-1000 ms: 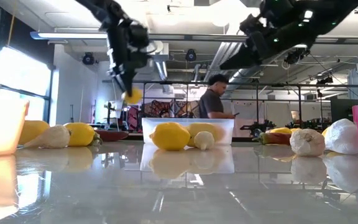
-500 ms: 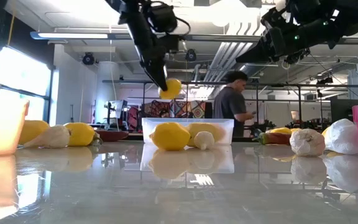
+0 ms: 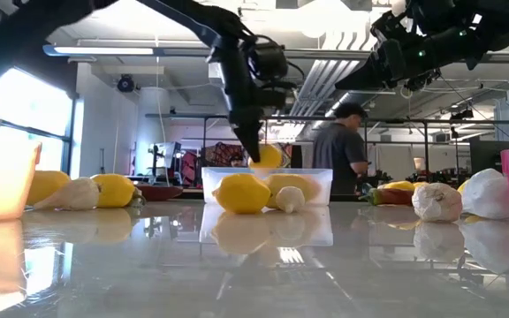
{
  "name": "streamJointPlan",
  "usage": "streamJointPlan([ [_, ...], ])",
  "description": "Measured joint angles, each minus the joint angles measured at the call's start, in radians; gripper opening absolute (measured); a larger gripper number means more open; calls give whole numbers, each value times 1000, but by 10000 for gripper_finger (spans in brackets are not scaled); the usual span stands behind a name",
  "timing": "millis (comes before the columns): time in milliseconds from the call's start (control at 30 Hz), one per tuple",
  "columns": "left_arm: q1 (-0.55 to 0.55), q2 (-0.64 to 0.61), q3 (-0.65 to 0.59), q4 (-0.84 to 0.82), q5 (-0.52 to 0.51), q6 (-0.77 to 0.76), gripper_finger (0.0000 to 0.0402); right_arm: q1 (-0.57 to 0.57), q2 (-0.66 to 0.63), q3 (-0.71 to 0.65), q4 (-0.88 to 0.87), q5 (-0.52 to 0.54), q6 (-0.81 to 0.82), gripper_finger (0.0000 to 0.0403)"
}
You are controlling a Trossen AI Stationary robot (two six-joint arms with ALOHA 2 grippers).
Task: Sort produce into baskets
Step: Put the top left lemon into the transparent bin
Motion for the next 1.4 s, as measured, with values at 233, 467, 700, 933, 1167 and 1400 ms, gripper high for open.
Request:
streamJointPlan([
  [233,9,86,78,-105,-13,71,143,-1,0,0,-7,0,-6,0],
  [467,4,114,79,-97,-13,100,143,-1,0,0,-7,0,-8,0],
  [700,4,117,79,-98,-10,100,158,-1,0,0,-7,0,-8,0],
  [933,5,117,79,-96,4,97,208,-1,0,0,-7,0,-8,0],
  [1167,5,117,79,-93,15,98,210,-1,0,0,-7,0,-8,0],
  [1400,4,100,78,-81,18,98,178,-1,0,0,-9,0,-8,0],
])
